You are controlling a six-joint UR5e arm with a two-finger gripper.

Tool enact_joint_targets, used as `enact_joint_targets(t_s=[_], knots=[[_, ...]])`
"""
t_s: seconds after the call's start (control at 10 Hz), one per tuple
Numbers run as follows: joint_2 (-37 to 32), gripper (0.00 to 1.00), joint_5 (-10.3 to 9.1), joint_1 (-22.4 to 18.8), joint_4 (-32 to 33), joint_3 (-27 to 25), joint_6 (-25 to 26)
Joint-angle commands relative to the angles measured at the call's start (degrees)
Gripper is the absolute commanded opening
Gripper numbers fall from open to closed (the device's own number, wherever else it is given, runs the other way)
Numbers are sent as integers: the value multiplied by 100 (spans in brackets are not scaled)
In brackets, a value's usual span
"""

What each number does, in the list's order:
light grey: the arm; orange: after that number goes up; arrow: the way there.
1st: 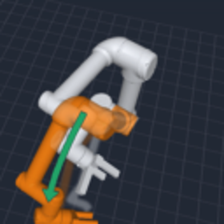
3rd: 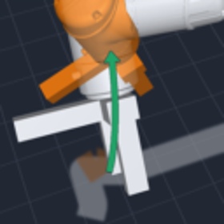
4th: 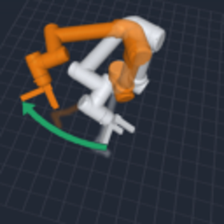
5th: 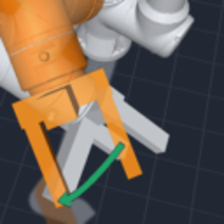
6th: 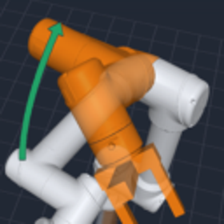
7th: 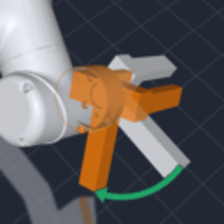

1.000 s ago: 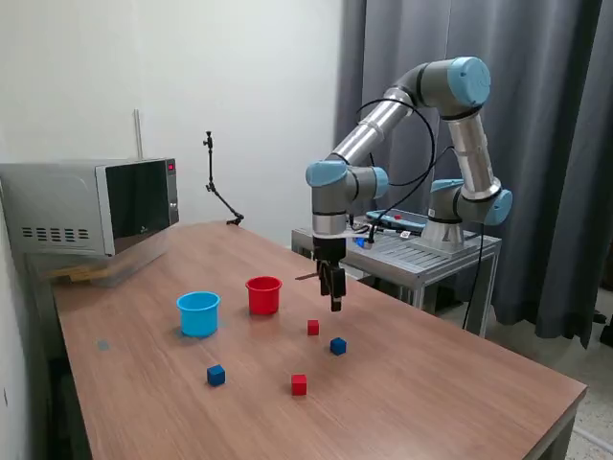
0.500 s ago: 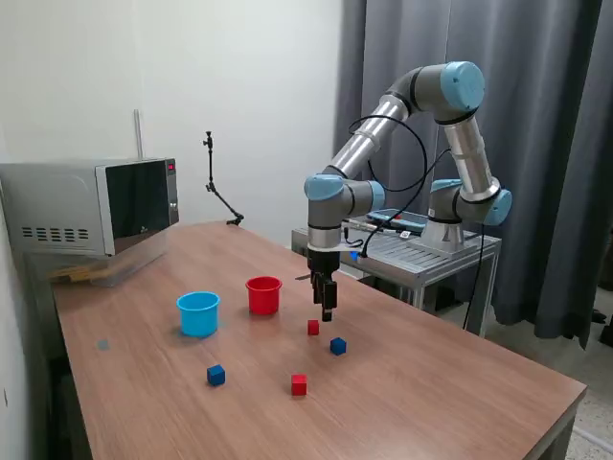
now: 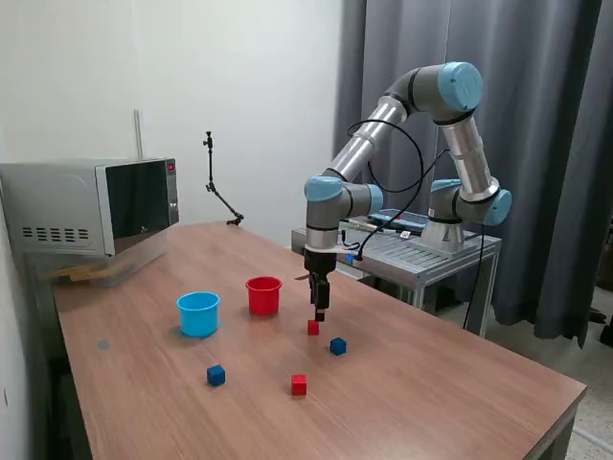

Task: Place red objects in the red bin, and blue objects in the blue bin.

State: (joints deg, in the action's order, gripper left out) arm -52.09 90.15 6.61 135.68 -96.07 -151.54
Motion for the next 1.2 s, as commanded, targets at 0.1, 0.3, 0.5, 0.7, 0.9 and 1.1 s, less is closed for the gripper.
enact_joint_targets(t_s=[0.1,0.3,0.5,0.7,0.9,1.1], knots=[[50,100,3,-1,37,184,72],[243,100,3,-10,37,342,72],[252,100,12,-28,29,378,116],[261,100,47,-37,20,352,274],[270,100,47,-54,20,334,344],[296,100,47,-72,37,255,564]])
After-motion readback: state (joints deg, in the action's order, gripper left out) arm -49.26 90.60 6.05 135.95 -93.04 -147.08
